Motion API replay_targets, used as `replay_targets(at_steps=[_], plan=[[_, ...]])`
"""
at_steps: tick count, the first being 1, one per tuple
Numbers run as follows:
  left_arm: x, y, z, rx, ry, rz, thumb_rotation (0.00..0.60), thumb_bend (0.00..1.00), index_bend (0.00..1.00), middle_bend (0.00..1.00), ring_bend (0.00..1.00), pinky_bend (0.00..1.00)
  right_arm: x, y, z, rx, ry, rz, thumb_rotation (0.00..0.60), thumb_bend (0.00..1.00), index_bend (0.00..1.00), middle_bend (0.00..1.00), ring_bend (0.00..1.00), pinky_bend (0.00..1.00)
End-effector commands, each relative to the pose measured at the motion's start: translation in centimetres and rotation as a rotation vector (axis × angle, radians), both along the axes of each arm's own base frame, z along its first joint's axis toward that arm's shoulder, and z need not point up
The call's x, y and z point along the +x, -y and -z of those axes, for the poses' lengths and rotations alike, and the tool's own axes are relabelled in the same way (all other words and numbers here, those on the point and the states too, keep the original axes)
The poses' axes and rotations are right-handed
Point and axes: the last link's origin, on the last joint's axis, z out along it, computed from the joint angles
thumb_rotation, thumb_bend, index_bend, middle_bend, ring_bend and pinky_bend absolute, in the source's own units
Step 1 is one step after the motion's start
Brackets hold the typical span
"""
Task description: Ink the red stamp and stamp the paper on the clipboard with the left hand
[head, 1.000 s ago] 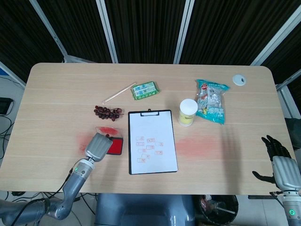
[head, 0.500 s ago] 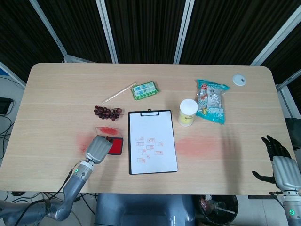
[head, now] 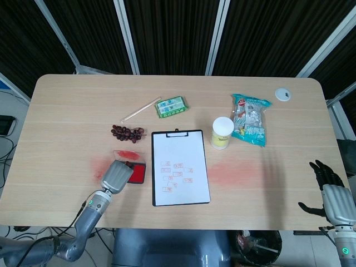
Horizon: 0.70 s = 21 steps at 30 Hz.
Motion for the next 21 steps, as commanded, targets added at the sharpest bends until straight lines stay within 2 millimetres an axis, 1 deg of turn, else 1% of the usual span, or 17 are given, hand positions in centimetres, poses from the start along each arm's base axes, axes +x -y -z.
replay_targets(at_steps=[1, 6, 11, 15, 21], plan=[[1.2, -0.3, -1.0, 0.021, 0.026, 0.021, 0.6, 0.47, 0.69, 0.75, 0.95, 1.0, 0.0, 0.0, 0.0, 0.0, 0.002, 0.0, 0.6, 0.14, 0.0, 0.0, 0.0, 0.13], [3.6, -0.5, -2.5, 0.037, 0.064, 0.04, 0.6, 0.47, 0.68, 0.75, 0.95, 1.0, 0.0, 0.0, 0.0, 0.002, 0.006, 0.0, 0.6, 0.14, 0.0, 0.0, 0.0, 0.13], [5.2, -0.3, -3.1, 0.035, 0.074, 0.054, 0.6, 0.47, 0.68, 0.75, 0.95, 1.0, 0.0, 0.0, 0.0, 0.002, 0.012, 0.003, 0.6, 0.14, 0.0, 0.0, 0.0, 0.13], [6.5, 0.0, -2.9, 0.027, 0.079, 0.06, 0.6, 0.47, 0.69, 0.75, 0.95, 1.0, 0.1, 0.1, 0.1, 0.005, 0.016, 0.004, 0.6, 0.14, 0.0, 0.0, 0.0, 0.13], [8.8, 0.8, -2.0, 0.005, 0.079, 0.1, 0.6, 0.47, 0.69, 0.75, 0.95, 1.0, 0.1, 0.1, 0.1, 0.01, 0.029, 0.008, 0.6, 0.14, 0.0, 0.0, 0.0, 0.13]])
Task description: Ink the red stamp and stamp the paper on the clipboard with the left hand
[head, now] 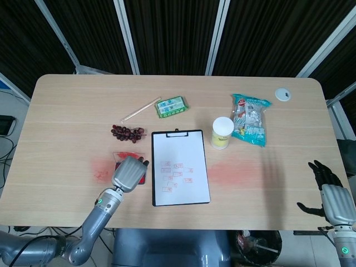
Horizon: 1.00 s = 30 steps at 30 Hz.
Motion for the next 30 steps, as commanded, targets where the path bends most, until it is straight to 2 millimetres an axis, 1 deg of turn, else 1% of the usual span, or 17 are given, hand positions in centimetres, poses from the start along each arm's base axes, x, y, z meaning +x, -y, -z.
replay_targets(at_steps=[1, 6, 10, 18, 25, 30], plan=[[1.5, 0.5, 0.6, -0.014, 0.007, 0.029, 0.6, 0.47, 0.69, 0.75, 0.95, 1.0, 0.0, 0.0, 0.0, 0.002, 0.006, 0.002, 0.6, 0.14, 0.0, 0.0, 0.0, 0.13], [3.6, 1.4, 2.0, -0.051, 0.012, 0.076, 0.6, 0.47, 0.69, 0.76, 0.96, 1.0, 0.0, 0.0, 0.0, 0.003, 0.019, 0.008, 0.6, 0.14, 0.0, 0.0, 0.0, 0.13], [4.4, 2.3, 3.3, -0.076, 0.009, 0.088, 0.6, 0.47, 0.7, 0.76, 0.96, 1.0, -0.1, 0.1, -0.1, 0.002, 0.028, 0.011, 0.6, 0.14, 0.0, 0.0, 0.0, 0.13], [4.8, 3.6, 6.0, -0.107, -0.019, 0.073, 0.6, 0.47, 0.7, 0.76, 0.96, 1.0, -0.1, 0.1, -0.1, 0.006, 0.04, 0.012, 0.6, 0.14, 0.0, 0.0, 0.0, 0.13], [5.1, 5.1, 7.5, -0.134, -0.029, 0.088, 0.6, 0.47, 0.71, 0.77, 0.96, 1.0, -0.1, 0.2, -0.1, 0.008, 0.047, 0.015, 0.6, 0.14, 0.0, 0.0, 0.0, 0.13], [4.9, 6.0, 8.0, -0.139, -0.044, 0.091, 0.6, 0.47, 0.72, 0.78, 0.96, 1.0, -0.1, 0.2, -0.2, 0.007, 0.049, 0.014, 0.6, 0.14, 0.0, 0.0, 0.0, 0.13]])
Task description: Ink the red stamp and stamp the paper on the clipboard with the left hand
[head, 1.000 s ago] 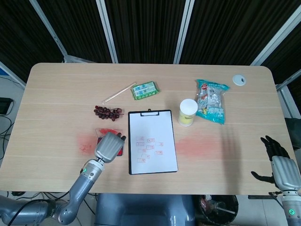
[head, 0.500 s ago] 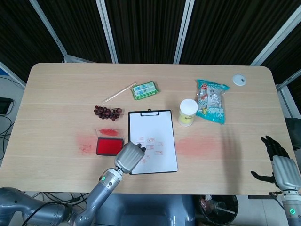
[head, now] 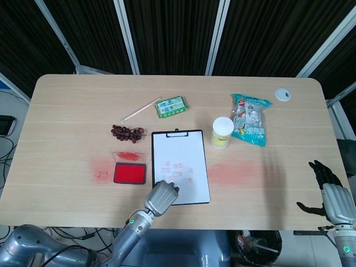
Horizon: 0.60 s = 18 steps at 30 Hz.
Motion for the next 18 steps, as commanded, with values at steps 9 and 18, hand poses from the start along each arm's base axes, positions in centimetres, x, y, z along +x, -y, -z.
replay_targets(at_steps=[9, 18], plan=[[-0.7, 0.6, -0.2, 0.025, -0.022, 0.011, 0.6, 0.47, 0.72, 0.78, 0.96, 1.0, 0.1, -0.1, 0.0, -0.001, 0.002, -0.004, 0.6, 0.14, 0.0, 0.0, 0.0, 0.13], [-1.3, 0.6, -0.3, 0.034, -0.032, 0.002, 0.6, 0.47, 0.72, 0.78, 0.96, 1.0, 0.1, -0.1, 0.0, 0.002, 0.006, -0.001, 0.6, 0.14, 0.0, 0.0, 0.0, 0.13]])
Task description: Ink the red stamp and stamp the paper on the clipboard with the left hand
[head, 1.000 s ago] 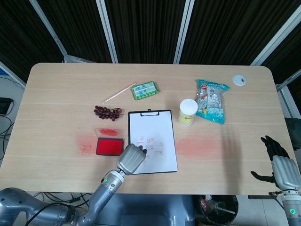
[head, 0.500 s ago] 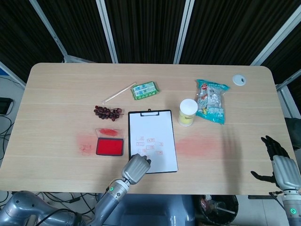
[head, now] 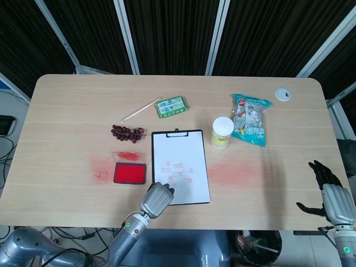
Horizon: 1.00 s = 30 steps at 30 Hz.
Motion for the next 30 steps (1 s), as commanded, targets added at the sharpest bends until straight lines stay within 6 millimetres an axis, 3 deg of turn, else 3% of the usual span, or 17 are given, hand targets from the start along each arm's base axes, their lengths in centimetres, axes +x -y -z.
replay_targets(at_steps=[1, 30], plan=[[0.0, 0.0, 0.1, -0.001, 0.002, -0.002, 0.6, 0.47, 0.72, 0.78, 0.96, 1.0, 0.0, 0.0, 0.0, 0.0, 0.0, 0.0, 0.6, 0.14, 0.0, 0.0, 0.0, 0.13], [-1.7, 0.9, 1.3, 0.029, 0.054, 0.015, 0.6, 0.47, 0.71, 0.78, 0.96, 1.0, -0.1, 0.0, -0.1, -0.001, 0.001, 0.001, 0.6, 0.14, 0.0, 0.0, 0.0, 0.13]])
